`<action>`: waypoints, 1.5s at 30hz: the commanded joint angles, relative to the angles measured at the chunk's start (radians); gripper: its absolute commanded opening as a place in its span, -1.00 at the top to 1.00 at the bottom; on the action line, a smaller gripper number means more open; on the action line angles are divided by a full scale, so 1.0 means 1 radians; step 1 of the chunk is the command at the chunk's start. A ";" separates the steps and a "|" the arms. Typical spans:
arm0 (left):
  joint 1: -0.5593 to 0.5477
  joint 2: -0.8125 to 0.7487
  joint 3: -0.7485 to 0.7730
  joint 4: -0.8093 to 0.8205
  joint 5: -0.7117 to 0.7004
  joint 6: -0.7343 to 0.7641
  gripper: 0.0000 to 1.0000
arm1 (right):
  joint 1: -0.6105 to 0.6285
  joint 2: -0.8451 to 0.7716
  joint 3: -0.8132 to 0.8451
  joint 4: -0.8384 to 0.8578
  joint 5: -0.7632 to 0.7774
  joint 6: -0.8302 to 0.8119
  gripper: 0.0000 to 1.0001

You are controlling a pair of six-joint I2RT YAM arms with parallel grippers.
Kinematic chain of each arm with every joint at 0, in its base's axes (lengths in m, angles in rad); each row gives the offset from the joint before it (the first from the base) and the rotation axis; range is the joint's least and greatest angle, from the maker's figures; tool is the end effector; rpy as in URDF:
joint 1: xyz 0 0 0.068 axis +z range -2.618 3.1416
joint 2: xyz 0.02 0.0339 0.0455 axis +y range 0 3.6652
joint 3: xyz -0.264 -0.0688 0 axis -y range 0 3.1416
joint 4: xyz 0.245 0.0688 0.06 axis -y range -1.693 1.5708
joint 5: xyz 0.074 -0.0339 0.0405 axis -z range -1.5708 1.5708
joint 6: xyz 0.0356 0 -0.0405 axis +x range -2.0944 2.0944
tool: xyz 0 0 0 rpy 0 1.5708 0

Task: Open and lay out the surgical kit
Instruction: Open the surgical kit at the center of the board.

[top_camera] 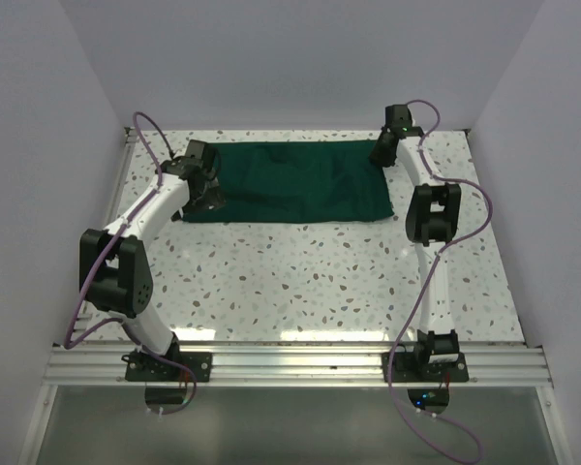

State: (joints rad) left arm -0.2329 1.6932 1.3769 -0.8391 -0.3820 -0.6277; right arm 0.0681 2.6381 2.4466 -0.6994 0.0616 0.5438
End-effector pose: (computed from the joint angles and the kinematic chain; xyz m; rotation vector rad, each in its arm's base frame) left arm 0.3406 -0.0672 0.2584 -0.6139 2.5290 0.2284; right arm 0.5709 0.0367 0.1680 0.6078 2.3930 0.1905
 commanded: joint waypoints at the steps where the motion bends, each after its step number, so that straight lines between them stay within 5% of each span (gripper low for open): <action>1: -0.011 -0.015 0.001 0.009 -0.021 -0.013 -0.86 | 0.018 -0.112 -0.018 -0.060 0.007 -0.025 0.40; 7: -0.011 -0.030 -0.021 0.031 -0.012 0.003 -0.86 | 0.030 -0.151 -0.038 -0.074 0.017 -0.033 0.43; 19: -0.011 -0.063 -0.056 0.041 -0.023 0.046 -0.87 | 0.052 -0.122 -0.089 -0.091 0.053 -0.038 1.00; 26: -0.011 -0.092 -0.078 0.051 -0.026 0.060 -0.89 | 0.056 -0.128 -0.077 -0.095 0.047 -0.061 1.00; 34: -0.006 -0.078 0.040 0.054 -0.055 0.095 -0.94 | 0.139 -0.419 -0.248 -0.078 -0.022 -0.108 1.00; 45: -0.002 -0.055 0.106 0.101 -0.031 0.106 -0.95 | 0.360 -1.007 -0.912 -0.095 -0.055 -0.096 1.00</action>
State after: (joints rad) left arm -0.2371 1.6375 1.4570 -0.7780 -0.4084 -0.5453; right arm 0.4141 1.7706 1.6943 -0.7307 0.0254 0.4416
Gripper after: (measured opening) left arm 0.973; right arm 0.014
